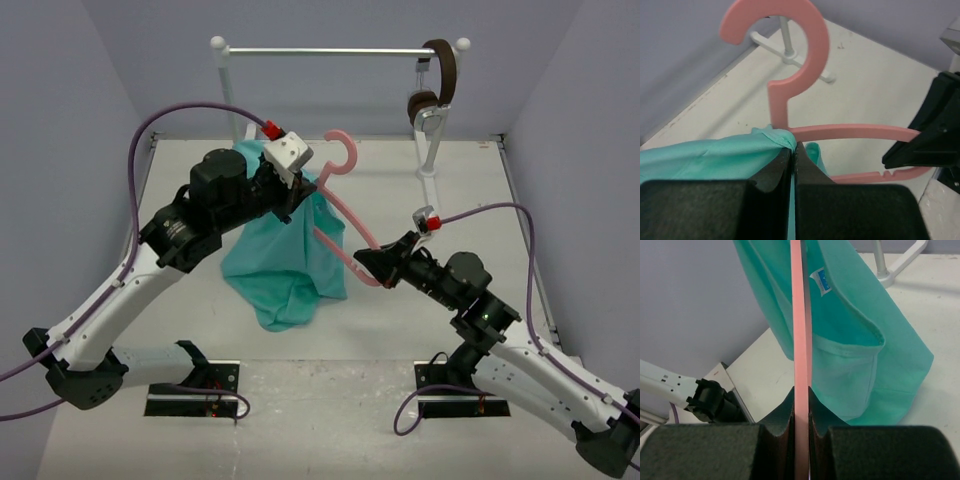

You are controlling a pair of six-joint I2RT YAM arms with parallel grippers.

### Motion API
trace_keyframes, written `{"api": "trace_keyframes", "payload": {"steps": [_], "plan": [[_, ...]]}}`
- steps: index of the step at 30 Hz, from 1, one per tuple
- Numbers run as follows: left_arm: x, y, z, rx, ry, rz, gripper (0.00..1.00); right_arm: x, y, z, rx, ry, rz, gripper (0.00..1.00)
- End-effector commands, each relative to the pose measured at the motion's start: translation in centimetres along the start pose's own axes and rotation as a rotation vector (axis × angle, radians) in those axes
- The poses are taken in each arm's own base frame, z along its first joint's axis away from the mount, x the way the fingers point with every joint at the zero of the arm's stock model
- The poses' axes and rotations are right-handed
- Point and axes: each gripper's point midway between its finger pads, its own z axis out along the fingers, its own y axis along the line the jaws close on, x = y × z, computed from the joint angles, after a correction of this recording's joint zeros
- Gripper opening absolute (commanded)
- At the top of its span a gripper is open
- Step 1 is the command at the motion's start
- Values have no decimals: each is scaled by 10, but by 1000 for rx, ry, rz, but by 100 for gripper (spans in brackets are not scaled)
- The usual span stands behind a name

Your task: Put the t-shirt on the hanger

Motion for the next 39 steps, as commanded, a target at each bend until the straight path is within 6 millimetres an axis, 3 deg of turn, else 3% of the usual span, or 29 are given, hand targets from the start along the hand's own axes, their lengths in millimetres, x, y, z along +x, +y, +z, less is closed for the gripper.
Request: {"api": "trace_keyframes", "payload": {"steps": [1, 4, 7, 11, 13, 17, 22, 28, 30, 33, 36, 39], "plan": [[22, -31, -10, 183, 117, 32, 0, -46, -10, 4, 121, -156, 46, 0], [30, -11, -18, 66, 158, 36, 0, -48, -45, -8, 338, -194, 124, 0], [32, 19, -25, -108, 171, 47, 0, -53, -55, -24, 404, -233, 139, 0], [27, 60, -34, -350, 174, 57, 0, -49, -42, -39, 342, -183, 59, 0], [21, 67, -32, -388, 151, 60, 0, -40, -25, -39, 246, -110, 12, 0], [0, 59, -21, -335, 93, 54, 0, -8, -4, -37, 125, 130, -74, 0], [-10, 49, -12, -269, 90, 32, 0, 4, 11, -31, 15, 209, -108, 0], [2, 55, -22, -319, 139, 14, 0, -19, 19, -16, -10, 108, -104, 0], [8, 55, -26, -327, 162, 14, 0, -32, 35, -10, -95, 56, -138, 0], [26, 38, -23, -217, 235, 27, 0, -42, 46, -4, -159, 4, -157, 0], [40, 8, -19, -52, 279, 29, 0, -55, 41, 8, -120, -55, -129, 0], [48, -6, -19, 19, 302, 28, 0, -62, 33, 22, -84, -102, -90, 0]]}}
